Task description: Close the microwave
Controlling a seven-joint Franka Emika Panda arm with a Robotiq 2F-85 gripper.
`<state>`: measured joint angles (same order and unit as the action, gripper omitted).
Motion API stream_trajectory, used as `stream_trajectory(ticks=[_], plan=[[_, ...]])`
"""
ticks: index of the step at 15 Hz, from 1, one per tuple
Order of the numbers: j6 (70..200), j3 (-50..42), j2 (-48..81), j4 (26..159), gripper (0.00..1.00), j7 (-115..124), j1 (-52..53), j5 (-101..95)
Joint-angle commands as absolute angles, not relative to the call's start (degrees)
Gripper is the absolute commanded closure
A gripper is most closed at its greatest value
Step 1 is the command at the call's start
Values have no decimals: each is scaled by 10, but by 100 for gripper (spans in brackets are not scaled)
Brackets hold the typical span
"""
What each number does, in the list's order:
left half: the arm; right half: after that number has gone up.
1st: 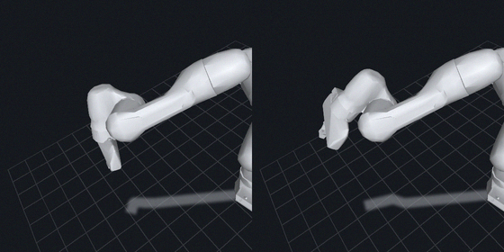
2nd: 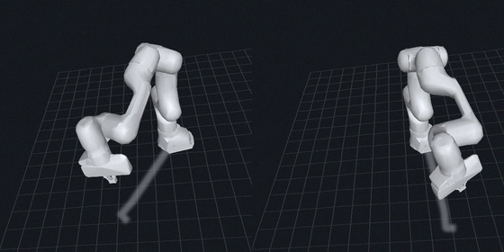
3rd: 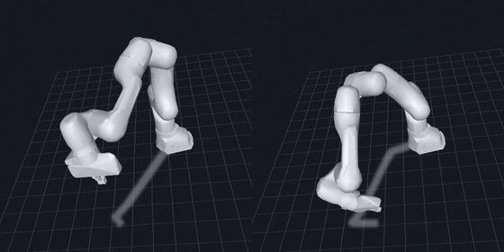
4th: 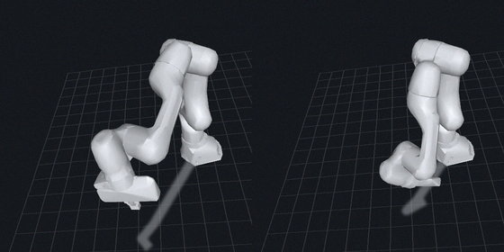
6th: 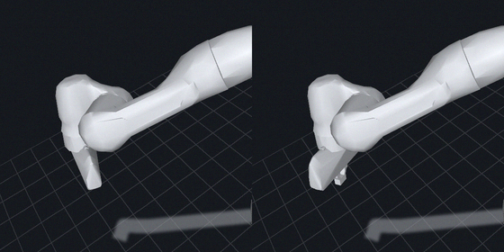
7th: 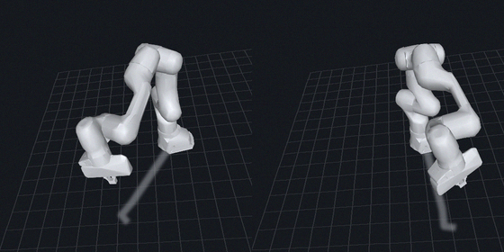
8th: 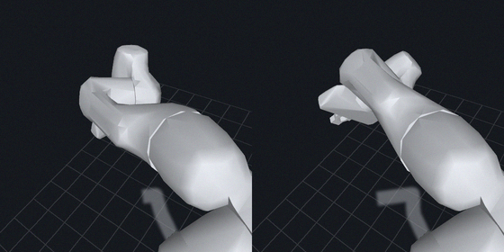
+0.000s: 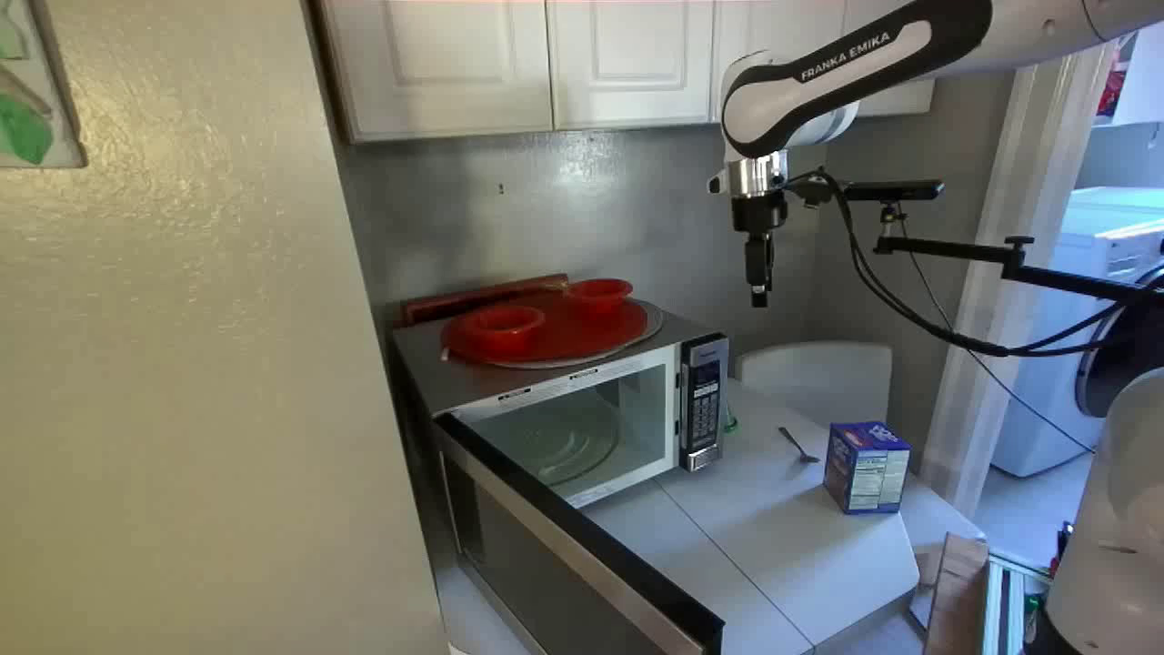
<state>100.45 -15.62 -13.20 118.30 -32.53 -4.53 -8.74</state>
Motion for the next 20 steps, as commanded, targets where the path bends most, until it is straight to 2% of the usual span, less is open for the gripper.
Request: stream_trajectory(ticks=[1, 9, 15, 18, 20], plan=[[1003, -146, -131, 1182, 0, -327, -56, -85], [1073, -74, -294, 1294, 0, -364, -18, -131], [1083, -29, -420, 1375, 0, -401, 52, -142], [1080, -29, -454, 1390, 0, -450, 98, -130], [1068, -26, -429, 1368, 0, -422, 93, -128]])
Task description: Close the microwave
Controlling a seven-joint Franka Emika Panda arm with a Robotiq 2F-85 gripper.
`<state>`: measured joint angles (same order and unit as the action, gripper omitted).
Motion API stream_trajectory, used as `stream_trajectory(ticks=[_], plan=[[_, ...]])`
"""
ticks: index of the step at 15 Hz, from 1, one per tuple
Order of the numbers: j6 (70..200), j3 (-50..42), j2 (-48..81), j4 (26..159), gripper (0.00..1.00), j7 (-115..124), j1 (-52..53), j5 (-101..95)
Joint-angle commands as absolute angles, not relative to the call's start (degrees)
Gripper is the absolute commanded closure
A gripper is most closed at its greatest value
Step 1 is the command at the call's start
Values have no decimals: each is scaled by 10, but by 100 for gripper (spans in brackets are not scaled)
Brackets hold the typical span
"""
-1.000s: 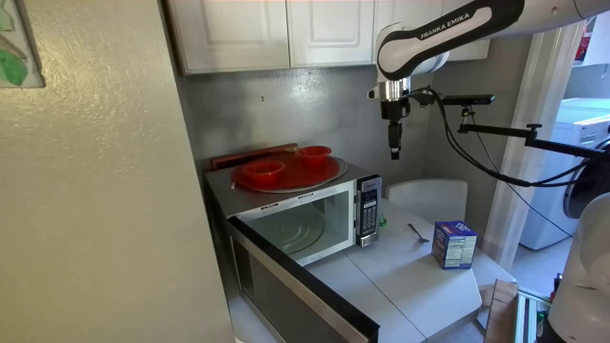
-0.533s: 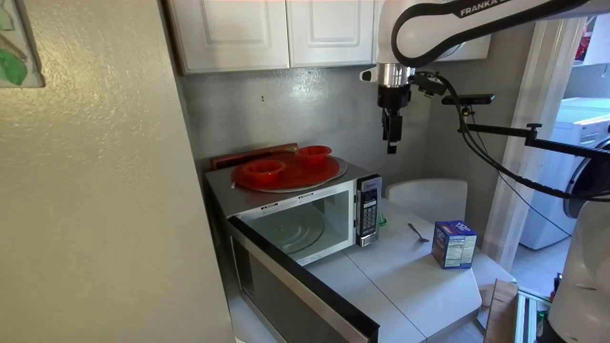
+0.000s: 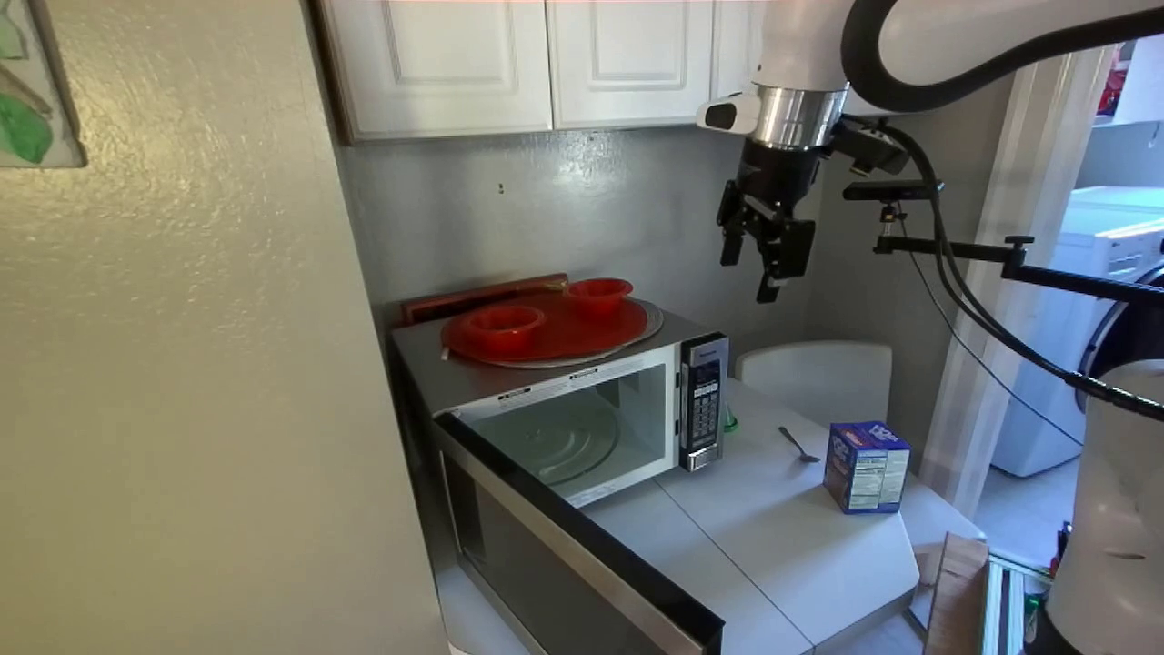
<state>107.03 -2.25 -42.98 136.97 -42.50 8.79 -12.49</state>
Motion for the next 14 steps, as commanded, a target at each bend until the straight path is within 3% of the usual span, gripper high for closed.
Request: stream_trajectory(ticks=[1, 12, 13, 14], plan=[[1069, -26, -436, 1372, 0, -427, 98, -128], [1100, 35, -408, 1339, 0, -448, 182, -107], [1111, 43, -396, 1333, 25, -449, 195, -104], [1125, 48, -385, 1328, 26, -453, 207, -101]])
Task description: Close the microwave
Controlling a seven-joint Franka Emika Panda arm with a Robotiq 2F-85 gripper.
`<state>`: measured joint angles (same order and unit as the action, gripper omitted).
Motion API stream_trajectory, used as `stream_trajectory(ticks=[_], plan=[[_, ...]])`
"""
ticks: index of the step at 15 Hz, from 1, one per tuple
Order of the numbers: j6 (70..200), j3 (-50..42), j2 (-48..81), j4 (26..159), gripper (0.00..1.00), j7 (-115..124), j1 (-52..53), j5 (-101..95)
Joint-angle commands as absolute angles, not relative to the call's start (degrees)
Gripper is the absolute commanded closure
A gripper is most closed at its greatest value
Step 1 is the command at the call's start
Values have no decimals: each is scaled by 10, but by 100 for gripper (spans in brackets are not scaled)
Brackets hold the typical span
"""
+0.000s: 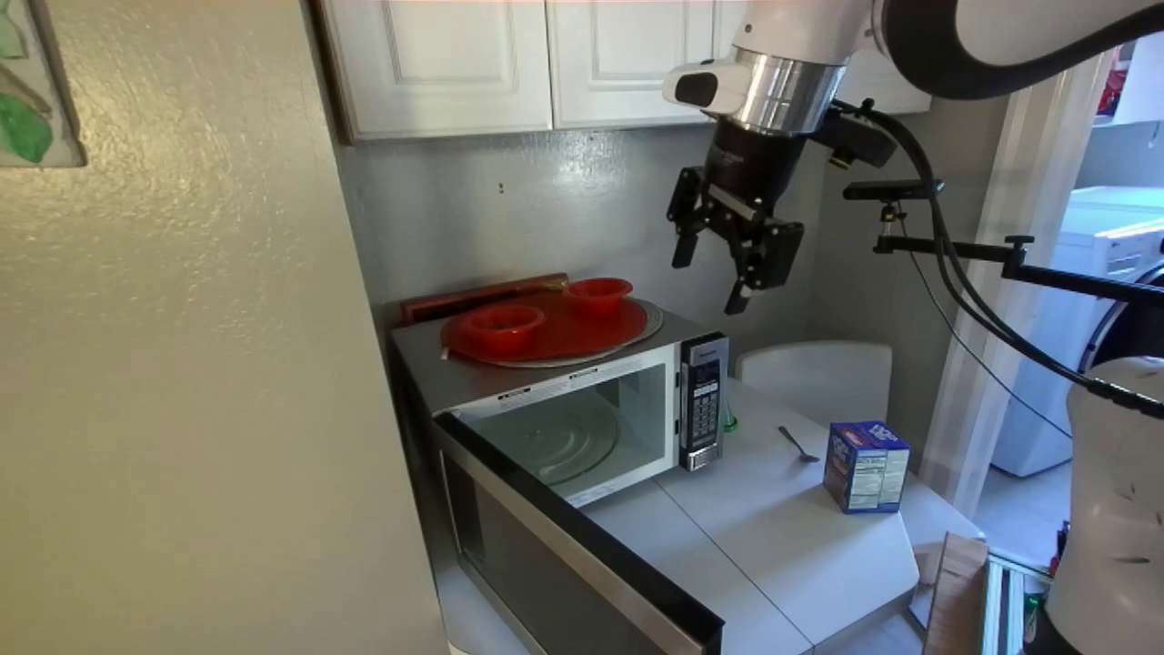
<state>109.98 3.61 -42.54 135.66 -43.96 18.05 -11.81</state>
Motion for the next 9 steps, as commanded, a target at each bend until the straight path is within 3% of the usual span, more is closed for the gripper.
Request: stream_trajectory(ticks=[1, 9], plan=[[1139, 52, -373, 1323, 34, -457, 217, -96], [1271, 55, -243, 1283, 91, -567, 304, 36]])
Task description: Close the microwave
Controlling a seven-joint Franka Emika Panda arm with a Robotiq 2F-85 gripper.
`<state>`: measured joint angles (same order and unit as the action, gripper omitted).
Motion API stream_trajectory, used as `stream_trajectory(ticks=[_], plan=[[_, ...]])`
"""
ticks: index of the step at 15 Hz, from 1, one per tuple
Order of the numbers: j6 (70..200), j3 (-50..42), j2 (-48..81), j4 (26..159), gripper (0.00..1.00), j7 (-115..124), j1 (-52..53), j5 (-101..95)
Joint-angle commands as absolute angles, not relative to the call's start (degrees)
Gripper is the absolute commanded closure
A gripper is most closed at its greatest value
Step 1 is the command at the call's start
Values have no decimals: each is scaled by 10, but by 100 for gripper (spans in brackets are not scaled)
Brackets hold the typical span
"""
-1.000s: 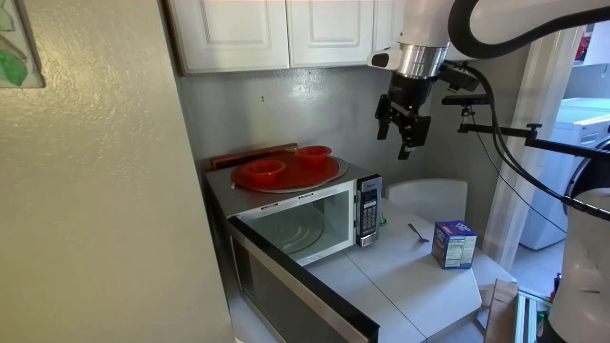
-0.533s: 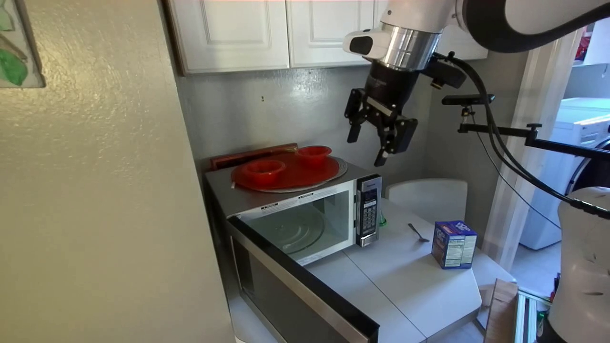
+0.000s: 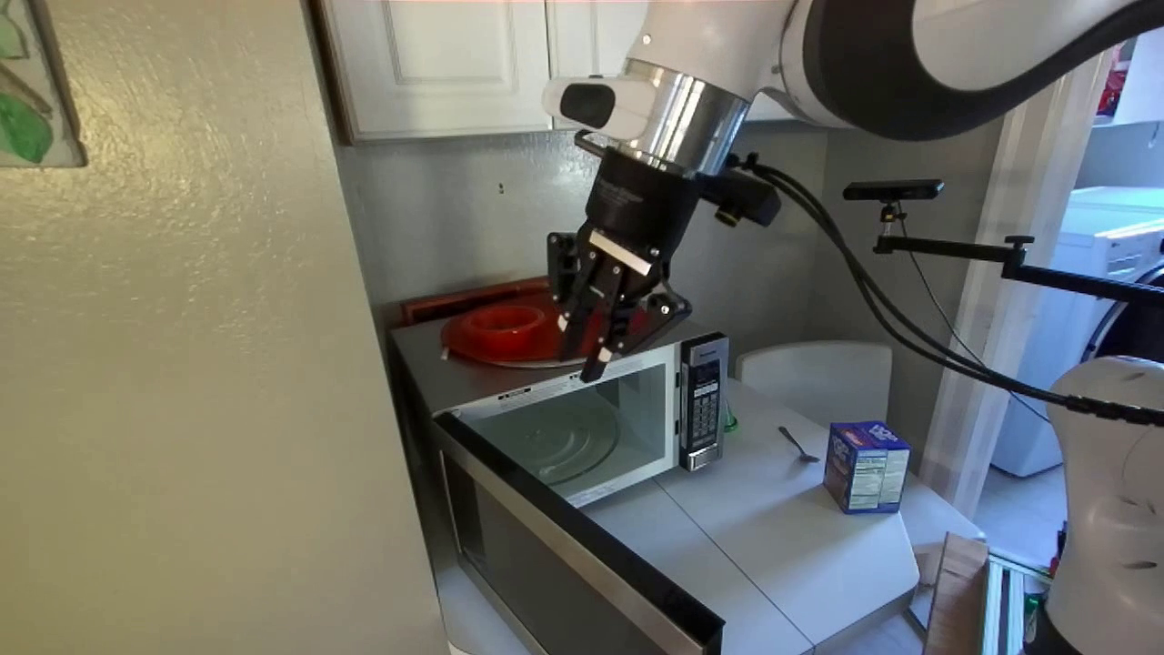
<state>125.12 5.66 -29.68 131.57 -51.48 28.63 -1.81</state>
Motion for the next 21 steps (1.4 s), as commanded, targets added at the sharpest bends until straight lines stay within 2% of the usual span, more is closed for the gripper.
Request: stream_trajectory(ticks=[1, 10, 21], plan=[[1276, 57, -229, 1279, 98, -579, 306, 52], [1261, 135, -113, 1244, 100, -508, 261, 44], [1277, 169, -41, 1237, 100, -392, 220, -33]])
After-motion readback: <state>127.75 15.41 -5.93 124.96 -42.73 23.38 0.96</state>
